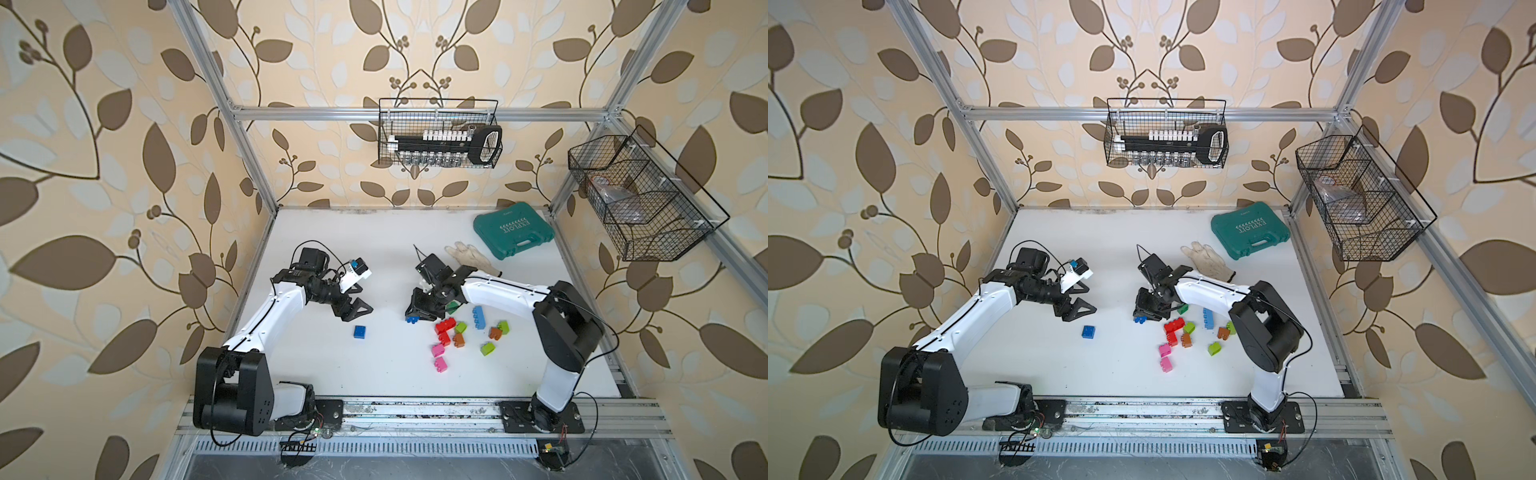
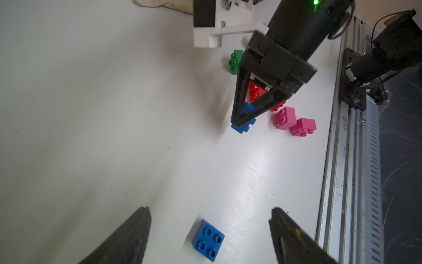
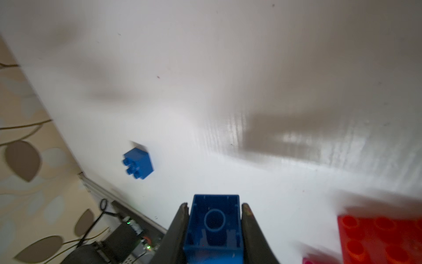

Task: Assemble the letter h with lego
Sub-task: Pick up the lego brick from the center of the board.

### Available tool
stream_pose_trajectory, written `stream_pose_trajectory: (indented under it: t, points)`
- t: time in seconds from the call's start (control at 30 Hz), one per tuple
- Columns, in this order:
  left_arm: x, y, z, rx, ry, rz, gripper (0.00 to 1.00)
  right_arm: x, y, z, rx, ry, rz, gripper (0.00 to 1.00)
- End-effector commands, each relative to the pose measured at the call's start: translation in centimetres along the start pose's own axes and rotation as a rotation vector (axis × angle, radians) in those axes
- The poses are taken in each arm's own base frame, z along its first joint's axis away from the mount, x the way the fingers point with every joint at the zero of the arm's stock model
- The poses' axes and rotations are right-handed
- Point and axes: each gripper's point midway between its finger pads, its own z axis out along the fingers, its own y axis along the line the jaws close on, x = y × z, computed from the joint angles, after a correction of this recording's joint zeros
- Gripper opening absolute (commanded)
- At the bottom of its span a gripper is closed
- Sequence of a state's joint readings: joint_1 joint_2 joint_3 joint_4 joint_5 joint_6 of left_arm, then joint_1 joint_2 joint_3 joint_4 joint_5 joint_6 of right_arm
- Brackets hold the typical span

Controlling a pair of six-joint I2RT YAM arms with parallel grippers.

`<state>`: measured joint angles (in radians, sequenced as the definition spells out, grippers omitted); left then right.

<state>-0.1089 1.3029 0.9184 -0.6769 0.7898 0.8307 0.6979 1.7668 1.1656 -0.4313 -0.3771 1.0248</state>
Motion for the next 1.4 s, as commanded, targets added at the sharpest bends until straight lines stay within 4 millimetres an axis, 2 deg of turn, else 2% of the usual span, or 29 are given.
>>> stream_pose_trajectory:
  t: [0.0, 0.17, 0.3, 0.43, 0.53, 0.67, 0.8, 0.83, 0.87, 1.03, 1.17, 1.3, 1.37]
  points:
    - [-2.7, -1.2, -0.2, 0.065, -0.075, 0.091, 0.84, -0.3, 5.2, -2.2, -0.295, 0.025, 0.083, 0.28]
    - [-3.2, -2.6, 1.1, 0.121, -0.091, 0.111, 0.84, 0.9, 9.4, -4.6, -0.563, 0.128, 0.085, 0.28]
    - [-3.8, -2.4, 1.5, 0.116, -0.11, 0.11, 0.81, 2.6, 11.6, -5.1, -0.626, 0.215, 0.037, 0.27]
    - [-3.5, -2.1, 1.9, 0.11, -0.103, 0.112, 0.75, 2.9, 12.1, -5.1, -0.635, 0.227, 0.029, 0.27]
    - [-3.7, -2.7, 1.9, 0.146, -0.126, 0.108, 0.63, 3.2, 12.3, -4.9, -0.64, 0.242, 0.021, 0.27]
    - [-4.3, -4.1, 1.3, 0.215, -0.166, 0.118, 0.53, 3.2, 12.4, -4.7, -0.643, 0.249, 0.02, 0.26]
    - [-4.6, -4.6, 1.2, 0.243, -0.183, 0.129, 0.45, 3.2, 12.4, -4.7, -0.645, 0.254, 0.015, 0.25]
    - [-4.6, -4.7, 1.1, 0.248, -0.184, 0.132, 0.41, 3.2, 12.4, -4.6, -0.643, 0.255, 0.016, 0.25]
    - [-4.6, -4.9, 1.0, 0.256, -0.185, 0.137, 0.38, 4.1, 12.7, -4.4, -0.641, 0.274, 0.005, 0.24]
    - [-4.3, -5.3, 1.1, 0.287, -0.18, 0.127, 0.23, 4.0, 12.6, -4.4, -0.639, 0.261, 0.008, 0.25]
    - [-4.0, -6.0, 1.1, 0.322, -0.192, 0.119, 0.16, 3.9, 12.7, -4.5, -0.648, 0.251, 0.002, 0.3]
    - [-3.9, -5.7, 1.4, 0.333, -0.178, 0.074, 0.11, 3.3, 12.5, -4.8, -0.665, 0.222, 0.01, 0.34]
    - [-3.8, -5.6, 1.6, 0.345, -0.174, 0.052, 0.11, 3.3, 12.2, -5.0, -0.679, 0.206, 0.001, 0.42]
